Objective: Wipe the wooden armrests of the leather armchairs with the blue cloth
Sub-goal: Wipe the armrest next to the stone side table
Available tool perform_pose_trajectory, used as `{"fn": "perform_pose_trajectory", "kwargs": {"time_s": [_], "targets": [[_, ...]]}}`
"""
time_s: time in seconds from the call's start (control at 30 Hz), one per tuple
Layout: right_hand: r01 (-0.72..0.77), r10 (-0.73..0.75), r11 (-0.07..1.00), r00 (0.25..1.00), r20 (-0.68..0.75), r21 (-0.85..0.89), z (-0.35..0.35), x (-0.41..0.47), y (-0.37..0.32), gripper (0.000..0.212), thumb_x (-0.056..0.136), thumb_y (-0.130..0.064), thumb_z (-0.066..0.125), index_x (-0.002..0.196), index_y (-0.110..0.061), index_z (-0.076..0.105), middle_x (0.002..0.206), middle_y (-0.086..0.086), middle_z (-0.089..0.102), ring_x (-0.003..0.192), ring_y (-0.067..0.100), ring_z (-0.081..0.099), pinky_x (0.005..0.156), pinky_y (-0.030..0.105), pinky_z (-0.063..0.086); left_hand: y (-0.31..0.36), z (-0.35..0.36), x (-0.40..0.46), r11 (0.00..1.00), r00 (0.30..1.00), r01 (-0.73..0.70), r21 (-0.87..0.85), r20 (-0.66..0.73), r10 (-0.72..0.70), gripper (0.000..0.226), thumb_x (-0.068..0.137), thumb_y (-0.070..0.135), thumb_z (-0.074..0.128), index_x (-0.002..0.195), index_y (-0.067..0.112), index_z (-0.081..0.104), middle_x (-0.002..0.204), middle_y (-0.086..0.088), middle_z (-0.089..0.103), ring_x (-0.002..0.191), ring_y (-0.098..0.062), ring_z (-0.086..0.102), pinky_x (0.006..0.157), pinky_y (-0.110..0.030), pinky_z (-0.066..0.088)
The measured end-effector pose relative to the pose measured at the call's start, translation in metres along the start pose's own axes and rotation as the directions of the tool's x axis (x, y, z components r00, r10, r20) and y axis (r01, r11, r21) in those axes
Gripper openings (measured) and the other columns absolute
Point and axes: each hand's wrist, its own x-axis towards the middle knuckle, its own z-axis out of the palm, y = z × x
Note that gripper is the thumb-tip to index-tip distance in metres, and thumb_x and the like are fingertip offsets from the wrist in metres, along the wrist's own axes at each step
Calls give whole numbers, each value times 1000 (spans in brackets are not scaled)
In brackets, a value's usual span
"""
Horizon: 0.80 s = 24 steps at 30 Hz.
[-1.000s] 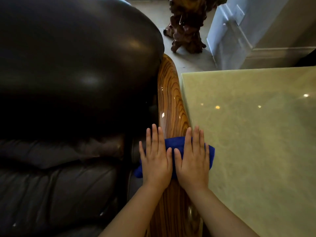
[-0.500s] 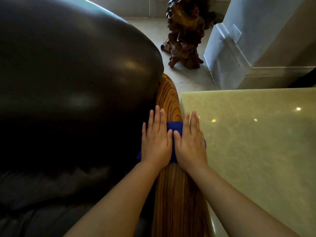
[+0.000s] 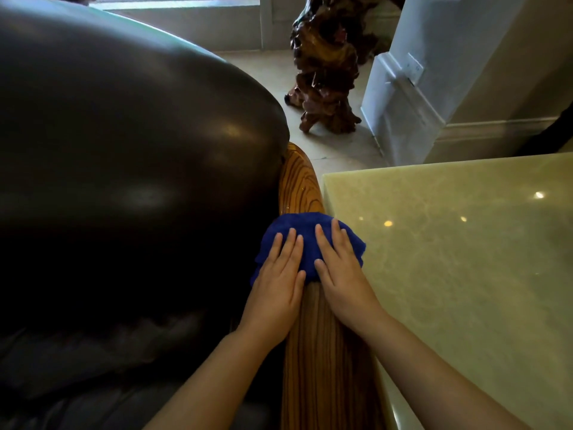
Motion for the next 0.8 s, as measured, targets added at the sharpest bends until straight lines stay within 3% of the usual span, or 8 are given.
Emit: {"fn": "perform_pose_trajectory", "kwargs": {"time_s": [0.1, 0.23, 0.4, 0.57, 0.8], "targets": [[-24, 24, 1000, 999, 36, -7, -2, 12, 2, 56, 99, -22, 30, 144, -32, -2, 143, -20, -24, 135, 1, -20, 109, 25, -4, -1, -4, 16, 1000, 1000, 24, -3, -6, -24, 50, 97, 26, 26, 136, 34, -5, 149, 19, -12, 137, 4, -18, 110, -20, -5], [-66, 66, 998, 997, 48, 4, -4, 38, -3, 57, 99, -21, 31, 146, -29, -1, 155, -8, -17, 141, 9, -16, 112, 29, -2, 2, -15, 45, 995, 997, 71, 67, -6, -71, 57, 97, 19, 32, 144, 24, 0, 155, 8, -9, 137, -2, -17, 111, -23, -5], [-88, 84, 996, 991, 100, 35, -16, 74, -6, 58, 98, -22, 36, 147, -25, 4, 158, -1, -10, 144, 15, -10, 115, 32, 1, 0, -36, 85, 986, 990, 110, 127, 74, -120, 63, 95, 18, 40, 145, 17, 3, 157, 1, -4, 143, -14, -8, 115, -29, -1], [-84, 79, 996, 973, 215, 13, -40, 99, 3, 66, 93, -28, 50, 146, -29, 12, 158, -2, 0, 144, 17, 6, 115, 34, 12, -2, -52, 109, 971, 977, 91, 221, 167, -130, 71, 91, 22, 51, 146, 15, 7, 157, -3, 4, 144, -19, 1, 116, -32, 6], [-123, 150, 988, 919, 364, -96, -67, 131, -1, 75, 87, -35, 59, 146, -32, 13, 156, -1, 17, 138, 24, 28, 105, 36, 33, -1, -66, 129, 930, 979, 40, 365, 170, -109, 78, 85, 36, 58, 145, 12, 14, 155, -6, 17, 138, -25, 19, 113, -35, 20]]}}
